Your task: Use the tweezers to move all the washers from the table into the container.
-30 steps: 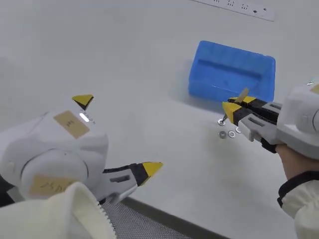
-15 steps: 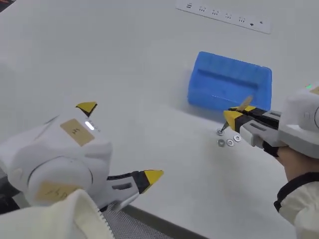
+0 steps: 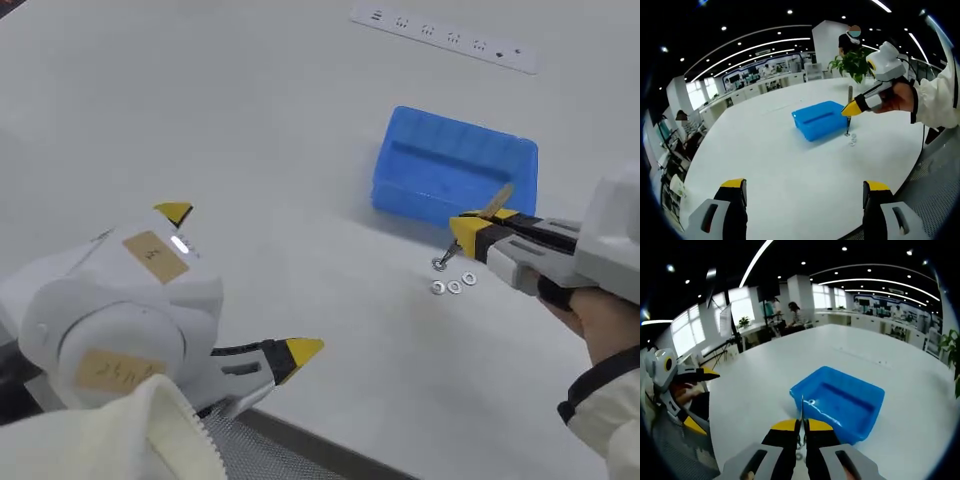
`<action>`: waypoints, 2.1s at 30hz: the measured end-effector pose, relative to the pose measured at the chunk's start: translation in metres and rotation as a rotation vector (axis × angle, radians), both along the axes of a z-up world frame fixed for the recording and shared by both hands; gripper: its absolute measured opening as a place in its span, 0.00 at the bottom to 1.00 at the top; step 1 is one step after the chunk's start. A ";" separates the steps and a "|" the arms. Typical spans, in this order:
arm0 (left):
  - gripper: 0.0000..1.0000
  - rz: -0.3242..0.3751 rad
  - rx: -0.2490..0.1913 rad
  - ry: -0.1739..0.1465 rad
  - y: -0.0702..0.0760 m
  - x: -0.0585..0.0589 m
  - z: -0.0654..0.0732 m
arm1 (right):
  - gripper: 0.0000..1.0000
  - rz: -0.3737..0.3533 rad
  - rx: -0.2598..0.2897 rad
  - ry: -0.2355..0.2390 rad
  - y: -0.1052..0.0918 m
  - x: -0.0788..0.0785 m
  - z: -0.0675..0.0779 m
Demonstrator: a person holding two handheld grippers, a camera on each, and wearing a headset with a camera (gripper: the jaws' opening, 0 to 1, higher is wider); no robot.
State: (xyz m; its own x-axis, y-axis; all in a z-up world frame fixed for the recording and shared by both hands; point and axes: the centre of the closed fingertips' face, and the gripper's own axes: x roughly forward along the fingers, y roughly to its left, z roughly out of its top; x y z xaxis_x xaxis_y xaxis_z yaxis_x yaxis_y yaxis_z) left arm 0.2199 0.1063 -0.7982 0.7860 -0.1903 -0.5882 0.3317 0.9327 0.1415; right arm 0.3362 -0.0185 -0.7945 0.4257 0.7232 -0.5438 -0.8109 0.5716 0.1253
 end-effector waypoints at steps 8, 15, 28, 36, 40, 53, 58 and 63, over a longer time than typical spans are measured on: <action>0.99 -0.007 -0.003 0.003 0.000 0.000 -0.002 | 0.01 -0.005 0.026 0.014 0.005 0.005 0.015; 0.99 -0.014 -0.010 0.004 -0.001 0.000 -0.002 | 0.01 0.035 0.012 -0.011 0.013 0.007 0.021; 0.99 -0.017 -0.007 0.015 -0.002 -0.001 -0.004 | 0.01 0.035 0.039 -0.047 0.023 0.026 0.031; 0.99 -0.024 -0.005 0.022 -0.004 -0.002 -0.005 | 0.01 0.014 0.054 -0.090 0.031 0.044 0.038; 0.99 -0.023 -0.004 0.026 -0.004 -0.002 -0.006 | 0.02 0.002 0.058 -0.100 0.036 0.051 0.037; 0.99 -0.018 -0.002 0.032 -0.003 -0.002 -0.006 | 0.02 -0.033 0.031 -0.098 0.041 0.069 0.014; 0.99 -0.019 0.000 0.038 -0.004 -0.003 -0.007 | 0.02 -0.043 0.028 -0.097 0.043 0.074 0.007; 0.99 -0.016 0.001 0.045 -0.003 -0.003 -0.008 | 0.02 -0.053 0.013 -0.131 0.045 0.077 0.001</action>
